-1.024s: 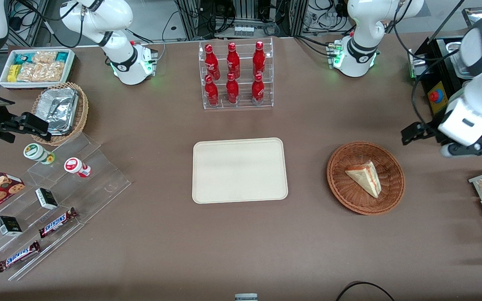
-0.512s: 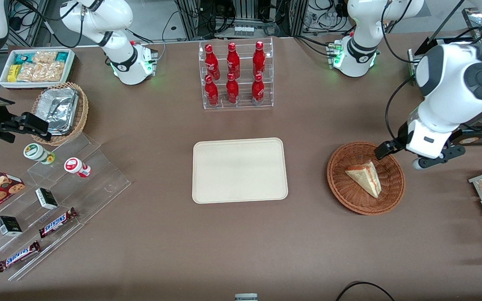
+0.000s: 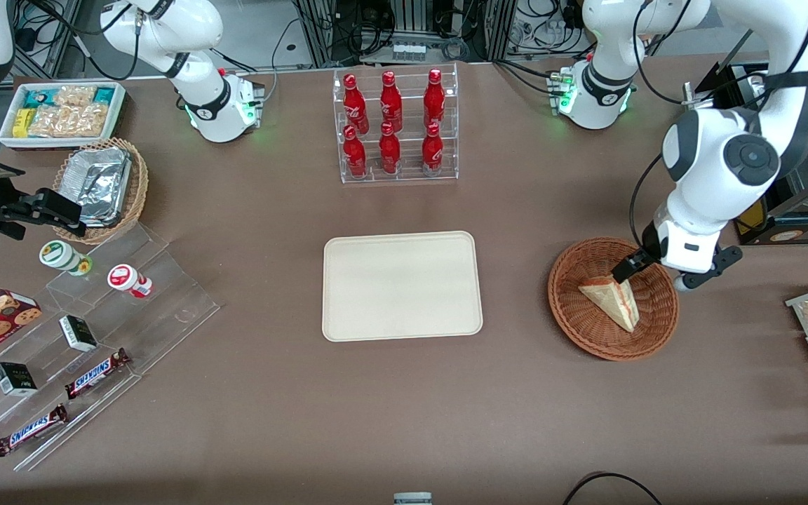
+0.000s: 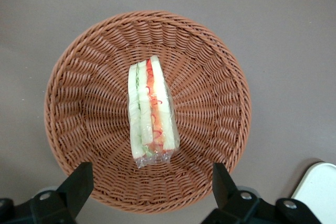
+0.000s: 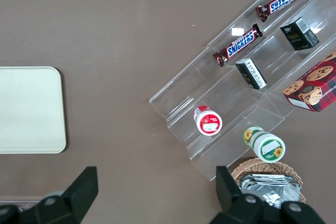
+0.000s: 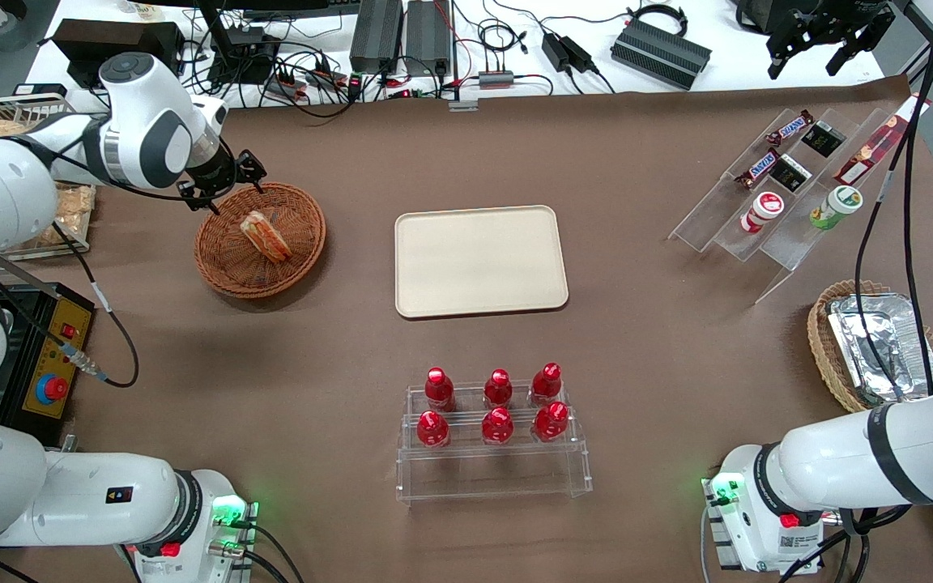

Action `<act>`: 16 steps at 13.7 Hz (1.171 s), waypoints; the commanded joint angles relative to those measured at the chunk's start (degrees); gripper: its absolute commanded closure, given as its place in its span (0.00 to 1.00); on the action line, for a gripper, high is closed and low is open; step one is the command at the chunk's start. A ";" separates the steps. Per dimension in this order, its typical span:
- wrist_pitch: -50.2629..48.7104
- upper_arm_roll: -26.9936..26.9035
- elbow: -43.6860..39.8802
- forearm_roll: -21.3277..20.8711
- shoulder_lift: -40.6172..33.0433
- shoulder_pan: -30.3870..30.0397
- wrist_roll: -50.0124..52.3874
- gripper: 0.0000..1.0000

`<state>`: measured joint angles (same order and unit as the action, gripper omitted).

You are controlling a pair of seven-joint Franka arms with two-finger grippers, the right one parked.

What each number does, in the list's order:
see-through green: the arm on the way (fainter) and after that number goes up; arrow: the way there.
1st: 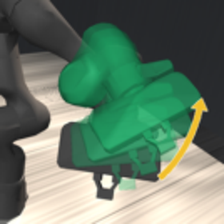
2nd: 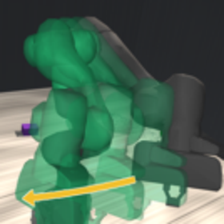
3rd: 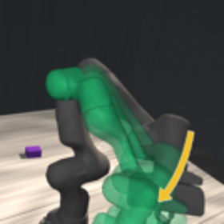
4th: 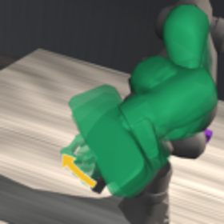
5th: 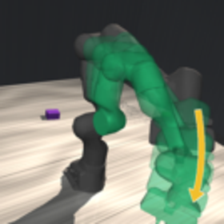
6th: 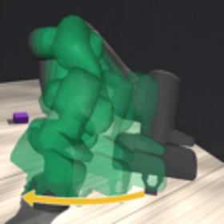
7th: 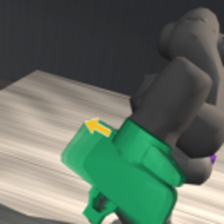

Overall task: Place sandwich from basket to tray
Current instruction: 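Lower the open left gripper around the sandwich and close it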

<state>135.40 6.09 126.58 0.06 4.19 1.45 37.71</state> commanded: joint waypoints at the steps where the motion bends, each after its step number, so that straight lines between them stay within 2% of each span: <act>1: 4.68 -0.03 1.03 -0.58 2.65 0.31 3.85 0.00; 13: 17.35 -0.20 4.73 -0.58 11.01 0.22 4.92 0.00; 14: 17.36 -0.20 4.55 -0.50 11.36 0.22 4.92 0.07; 15: 17.36 -0.20 4.55 -0.50 11.36 0.22 5.09 0.29; 16: 17.36 -0.29 4.55 -0.58 11.36 0.22 4.83 0.64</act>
<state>151.71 6.04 130.98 0.06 15.78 1.44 41.26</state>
